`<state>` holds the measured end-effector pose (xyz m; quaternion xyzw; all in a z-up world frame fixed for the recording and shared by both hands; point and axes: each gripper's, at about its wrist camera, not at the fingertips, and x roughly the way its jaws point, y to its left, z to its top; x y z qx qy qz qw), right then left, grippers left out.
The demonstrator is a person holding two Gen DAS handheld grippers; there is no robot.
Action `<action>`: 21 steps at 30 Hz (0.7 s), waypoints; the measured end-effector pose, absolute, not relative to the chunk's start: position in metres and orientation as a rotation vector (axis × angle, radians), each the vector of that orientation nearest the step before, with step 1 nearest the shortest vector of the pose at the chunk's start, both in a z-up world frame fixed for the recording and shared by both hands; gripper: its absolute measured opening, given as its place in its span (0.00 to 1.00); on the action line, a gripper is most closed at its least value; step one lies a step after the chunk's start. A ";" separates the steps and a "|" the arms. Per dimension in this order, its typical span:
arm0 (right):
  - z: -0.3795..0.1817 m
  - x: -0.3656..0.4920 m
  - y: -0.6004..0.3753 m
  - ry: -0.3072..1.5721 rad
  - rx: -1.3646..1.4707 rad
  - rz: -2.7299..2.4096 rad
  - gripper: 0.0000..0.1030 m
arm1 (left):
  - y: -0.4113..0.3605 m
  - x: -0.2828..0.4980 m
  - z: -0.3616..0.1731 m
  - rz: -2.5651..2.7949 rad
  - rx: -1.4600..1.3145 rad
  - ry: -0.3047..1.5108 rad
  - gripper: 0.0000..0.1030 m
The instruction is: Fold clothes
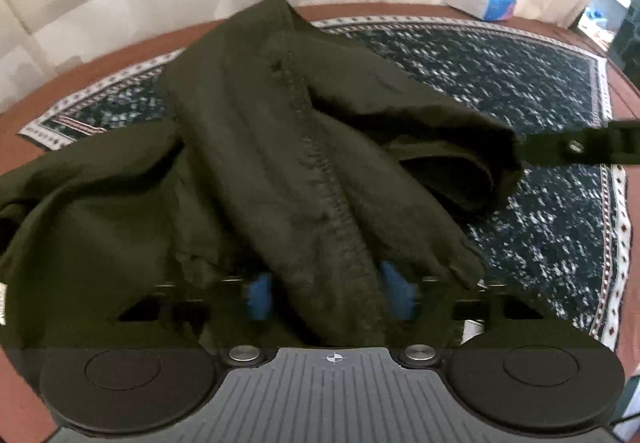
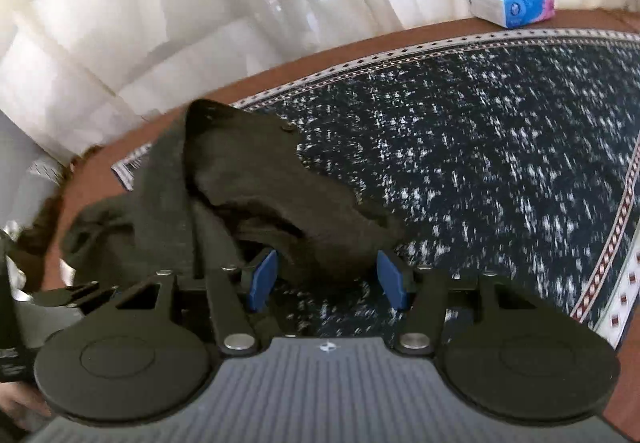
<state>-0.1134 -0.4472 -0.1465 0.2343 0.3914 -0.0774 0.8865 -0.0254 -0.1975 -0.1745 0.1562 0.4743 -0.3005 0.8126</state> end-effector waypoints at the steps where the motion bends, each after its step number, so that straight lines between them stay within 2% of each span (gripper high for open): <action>1: -0.149 -0.110 -0.447 0.820 0.463 -0.163 0.60 | -0.197 -0.024 -0.175 -0.644 0.329 1.019 0.29; 2: -0.151 -0.106 -0.447 0.826 0.438 -0.166 0.60 | -0.196 -0.023 -0.175 -0.647 0.319 1.022 0.23; 4: -0.156 -0.098 -0.446 0.838 0.389 -0.171 0.60 | -0.191 -0.022 -0.172 -0.654 0.298 1.020 0.04; 6: -0.161 -0.091 -0.446 0.851 0.343 -0.173 0.60 | -0.186 -0.022 -0.167 -0.658 0.281 1.008 0.01; 8: -0.169 -0.082 -0.446 0.887 0.336 -0.154 0.60 | -0.180 -0.024 -0.158 -0.655 0.255 0.983 0.00; 9: -0.172 -0.079 -0.446 0.908 0.342 -0.141 0.56 | -0.173 -0.024 -0.151 -0.645 0.240 0.965 0.00; 11: -0.175 -0.077 -0.447 0.941 0.373 -0.095 0.15 | -0.158 -0.022 -0.135 -0.624 0.207 0.927 0.00; 15: -0.146 -0.088 -0.451 0.873 0.415 -0.061 0.10 | -0.108 -0.017 -0.083 -0.568 0.096 0.833 0.00; 21: -0.051 -0.083 -0.444 0.663 0.372 0.052 0.08 | -0.021 -0.005 -0.011 -0.412 0.041 0.691 0.00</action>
